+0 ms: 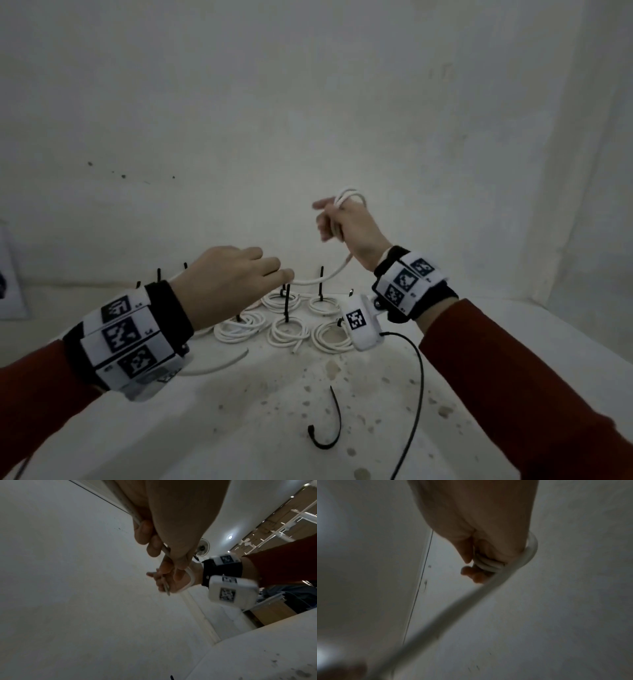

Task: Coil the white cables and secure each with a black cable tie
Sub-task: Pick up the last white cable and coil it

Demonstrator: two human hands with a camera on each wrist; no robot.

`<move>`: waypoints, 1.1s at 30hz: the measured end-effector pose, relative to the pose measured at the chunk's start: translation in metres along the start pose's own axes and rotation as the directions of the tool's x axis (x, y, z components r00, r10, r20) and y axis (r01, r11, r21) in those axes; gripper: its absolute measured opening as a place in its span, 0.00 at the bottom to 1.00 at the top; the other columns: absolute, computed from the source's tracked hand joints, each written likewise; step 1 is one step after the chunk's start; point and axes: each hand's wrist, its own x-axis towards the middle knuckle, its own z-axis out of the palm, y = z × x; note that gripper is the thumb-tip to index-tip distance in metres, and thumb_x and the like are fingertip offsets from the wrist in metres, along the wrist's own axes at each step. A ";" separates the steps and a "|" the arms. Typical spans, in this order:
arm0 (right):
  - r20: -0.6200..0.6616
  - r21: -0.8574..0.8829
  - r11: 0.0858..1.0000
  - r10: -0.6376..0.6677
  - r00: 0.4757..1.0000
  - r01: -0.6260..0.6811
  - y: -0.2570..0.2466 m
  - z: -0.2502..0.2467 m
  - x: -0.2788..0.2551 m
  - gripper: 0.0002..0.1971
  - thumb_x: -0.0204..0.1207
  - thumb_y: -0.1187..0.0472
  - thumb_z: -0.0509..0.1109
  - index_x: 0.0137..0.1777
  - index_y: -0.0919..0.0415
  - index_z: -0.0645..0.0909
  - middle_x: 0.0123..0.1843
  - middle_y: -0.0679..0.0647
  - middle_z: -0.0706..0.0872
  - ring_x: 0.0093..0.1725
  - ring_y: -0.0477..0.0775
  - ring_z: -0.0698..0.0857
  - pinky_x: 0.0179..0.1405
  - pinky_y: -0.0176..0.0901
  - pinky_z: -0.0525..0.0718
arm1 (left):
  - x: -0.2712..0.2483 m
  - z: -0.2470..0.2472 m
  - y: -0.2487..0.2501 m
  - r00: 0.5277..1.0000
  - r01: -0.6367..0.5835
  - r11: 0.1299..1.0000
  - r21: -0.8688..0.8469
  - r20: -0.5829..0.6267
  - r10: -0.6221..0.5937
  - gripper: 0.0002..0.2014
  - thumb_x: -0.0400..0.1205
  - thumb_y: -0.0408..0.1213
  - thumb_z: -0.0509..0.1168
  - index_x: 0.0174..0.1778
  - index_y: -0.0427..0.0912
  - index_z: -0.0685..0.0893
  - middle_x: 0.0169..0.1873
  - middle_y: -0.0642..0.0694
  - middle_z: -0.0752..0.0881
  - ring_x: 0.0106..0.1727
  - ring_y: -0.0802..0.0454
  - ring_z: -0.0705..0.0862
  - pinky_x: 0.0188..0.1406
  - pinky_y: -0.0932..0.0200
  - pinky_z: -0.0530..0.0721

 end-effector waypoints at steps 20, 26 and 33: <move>0.533 0.303 0.934 0.000 0.846 -0.191 -0.028 0.002 -0.060 0.36 0.82 0.42 0.46 0.13 0.56 0.69 0.10 0.46 0.60 0.13 0.46 0.57 0.21 0.43 0.51 | 0.025 -0.009 -0.028 0.887 0.300 0.449 -0.842 0.074 -0.455 0.10 0.82 0.52 0.57 0.54 0.62 0.81 0.48 0.58 0.88 0.47 0.53 0.85 0.50 0.60 0.80; 0.306 0.160 0.986 -0.001 0.952 -0.051 -0.033 0.007 -0.064 0.35 0.83 0.41 0.51 0.13 0.55 0.68 0.12 0.49 0.62 0.14 0.49 0.62 0.21 0.38 0.60 | 0.045 -0.007 -0.005 0.924 0.221 0.217 -0.951 0.133 -0.358 0.21 0.81 0.55 0.58 0.44 0.40 0.83 0.34 0.49 0.83 0.37 0.60 0.81 0.42 0.67 0.79; 0.276 0.171 0.982 -0.124 0.953 0.078 -0.014 -0.001 -0.075 0.18 0.82 0.48 0.60 0.34 0.59 0.75 0.31 0.51 0.81 0.33 0.54 0.80 0.39 0.44 0.80 | 0.051 -0.007 -0.012 0.904 0.302 0.339 -0.891 0.155 -0.398 0.30 0.81 0.57 0.52 0.41 0.28 0.77 0.25 0.50 0.77 0.26 0.61 0.75 0.28 0.66 0.75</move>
